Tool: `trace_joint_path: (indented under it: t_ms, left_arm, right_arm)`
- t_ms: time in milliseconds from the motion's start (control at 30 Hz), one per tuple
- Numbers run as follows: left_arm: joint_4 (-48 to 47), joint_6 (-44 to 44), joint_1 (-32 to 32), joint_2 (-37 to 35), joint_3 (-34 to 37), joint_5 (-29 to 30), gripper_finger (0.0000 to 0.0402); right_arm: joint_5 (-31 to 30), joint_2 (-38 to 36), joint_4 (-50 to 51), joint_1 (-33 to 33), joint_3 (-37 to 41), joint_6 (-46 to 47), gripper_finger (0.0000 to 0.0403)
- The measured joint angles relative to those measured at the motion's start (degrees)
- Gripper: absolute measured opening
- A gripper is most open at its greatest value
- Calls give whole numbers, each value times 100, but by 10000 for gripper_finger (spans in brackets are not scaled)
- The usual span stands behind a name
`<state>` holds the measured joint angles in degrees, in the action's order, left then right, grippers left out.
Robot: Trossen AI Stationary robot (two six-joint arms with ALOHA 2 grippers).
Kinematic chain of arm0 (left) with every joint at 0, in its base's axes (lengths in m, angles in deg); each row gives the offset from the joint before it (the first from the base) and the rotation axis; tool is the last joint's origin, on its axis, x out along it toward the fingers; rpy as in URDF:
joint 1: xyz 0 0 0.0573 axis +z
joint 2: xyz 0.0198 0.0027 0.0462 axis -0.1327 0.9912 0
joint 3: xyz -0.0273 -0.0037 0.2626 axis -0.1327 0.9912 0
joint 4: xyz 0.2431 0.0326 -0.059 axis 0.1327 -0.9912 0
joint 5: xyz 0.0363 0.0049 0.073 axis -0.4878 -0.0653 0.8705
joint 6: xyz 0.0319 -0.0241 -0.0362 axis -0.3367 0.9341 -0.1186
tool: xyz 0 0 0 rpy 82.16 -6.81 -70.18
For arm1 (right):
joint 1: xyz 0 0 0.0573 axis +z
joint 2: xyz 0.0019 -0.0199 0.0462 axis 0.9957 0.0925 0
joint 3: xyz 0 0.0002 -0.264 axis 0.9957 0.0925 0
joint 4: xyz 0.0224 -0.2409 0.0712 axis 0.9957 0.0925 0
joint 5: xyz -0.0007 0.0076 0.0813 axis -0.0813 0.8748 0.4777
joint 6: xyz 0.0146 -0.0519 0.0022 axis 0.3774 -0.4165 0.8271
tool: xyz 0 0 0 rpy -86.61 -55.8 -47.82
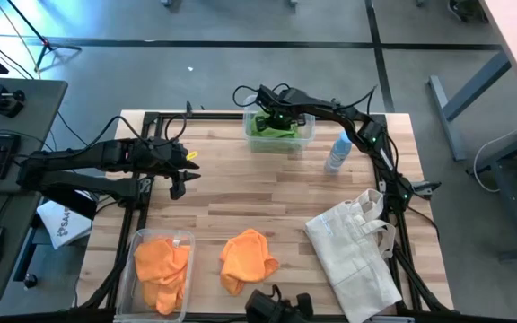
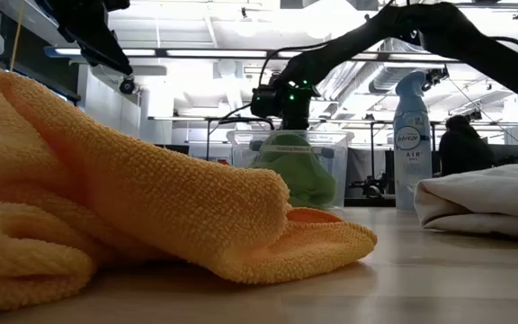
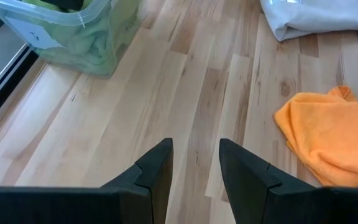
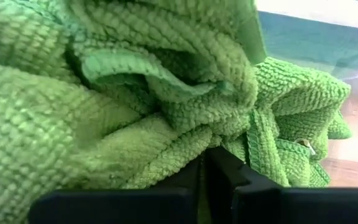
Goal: Sort microfiber towel by color & place in baskets
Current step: Put the green microfiber towel into the top transparent bin
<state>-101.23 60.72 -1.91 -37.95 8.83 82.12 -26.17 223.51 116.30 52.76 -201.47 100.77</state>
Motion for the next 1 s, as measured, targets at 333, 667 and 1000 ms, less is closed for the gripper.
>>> trace_joint_path:
  t_ms: [333, 667, 1000]
  left_arm:
    - [-7, -82, 0, 0, 0, 0, 122]
    - [-12, -153, -2, 3, 0, -98, 122]
    - [-16, -293, -2, 4, 0, -104, 122]
  right_arm:
    - [-396, 62, 1059, 158, -1572, -436, 91]
    - [-914, -572, 2027, 206, -1719, -404, 123]
    - [-413, -919, 1356, 565, -1719, -570, 102]
